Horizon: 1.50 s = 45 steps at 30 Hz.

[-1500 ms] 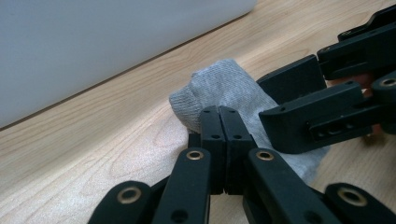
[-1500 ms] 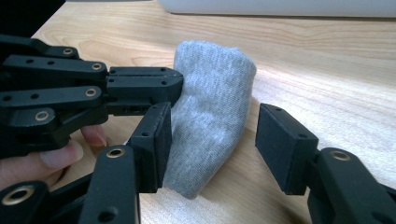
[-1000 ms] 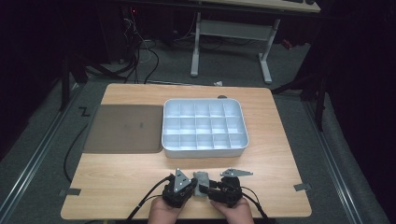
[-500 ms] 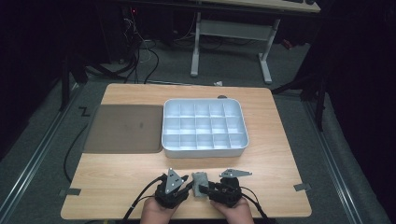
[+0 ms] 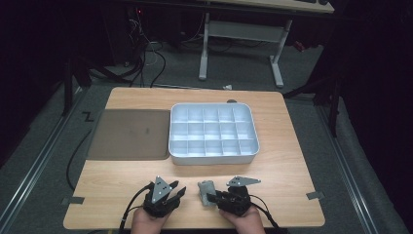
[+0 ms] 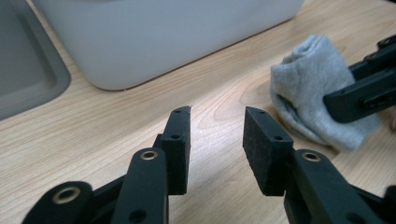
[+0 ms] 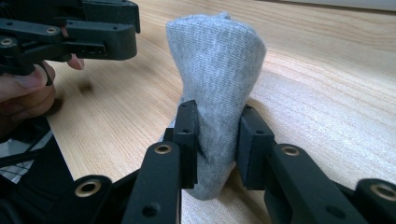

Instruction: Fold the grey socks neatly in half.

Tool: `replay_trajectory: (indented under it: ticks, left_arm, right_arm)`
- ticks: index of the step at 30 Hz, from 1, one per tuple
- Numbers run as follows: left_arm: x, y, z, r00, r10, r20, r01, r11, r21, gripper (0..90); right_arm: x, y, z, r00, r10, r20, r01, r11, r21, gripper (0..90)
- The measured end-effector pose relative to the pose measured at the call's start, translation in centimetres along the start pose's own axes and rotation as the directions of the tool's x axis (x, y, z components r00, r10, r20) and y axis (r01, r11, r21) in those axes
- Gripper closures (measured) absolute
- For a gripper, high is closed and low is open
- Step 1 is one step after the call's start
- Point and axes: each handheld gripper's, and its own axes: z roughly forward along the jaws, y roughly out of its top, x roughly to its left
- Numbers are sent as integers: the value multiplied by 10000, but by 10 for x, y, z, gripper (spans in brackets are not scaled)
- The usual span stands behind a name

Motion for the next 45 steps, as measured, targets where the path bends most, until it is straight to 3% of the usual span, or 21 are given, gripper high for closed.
replay_trajectory:
  ticks: [6, 9, 14, 34, 41, 42, 43, 45]
  left_arm:
    - [0, 0, -3, 9977, 443, -521, -454, 9988, -199, 589]
    - [2, -1, -4, 9969, 445, -649, -459, 9987, -202, 573]
    - [4, -1, -3, 9967, 377, -716, -384, 9992, -90, 552]
    - [11, -2, -4, 9997, 91, -229, -91, 10000, 18, 496]
    - [12, -2, -4, 9998, 78, -200, -77, 9999, 72, 495]
    - [14, -2, -5, 9993, 317, -218, -312, 9993, 201, 495]
    - [13, -2, -4, 9998, 84, -186, -82, 9999, 65, 494]
    - [14, -2, -5, 9998, 70, -197, -70, 10000, 25, 488]
  right_arm:
    - [5, 2, -2, 9991, -347, 259, 345, 9994, 81, 742]
    - [7, 2, -4, 9966, -675, 468, 671, 9977, 100, 742]
    - [6, 4, -11, 9950, -705, 713, 710, 9975, -43, 741]
    - [-10, -1, -28, 9897, -613, 1292, 641, 9978, -173, 742]
    - [-12, -1, -34, 9768, -923, 1933, 939, 9956, 8, 742]
    - [-12, -1, -36, 9744, -904, 2059, 918, 9958, 28, 742]
    - [-13, -1, -37, 9736, -875, 2107, 887, 9961, 40, 742]
    - [-15, -1, -39, 9707, -886, 2234, 905, 9959, 18, 742]
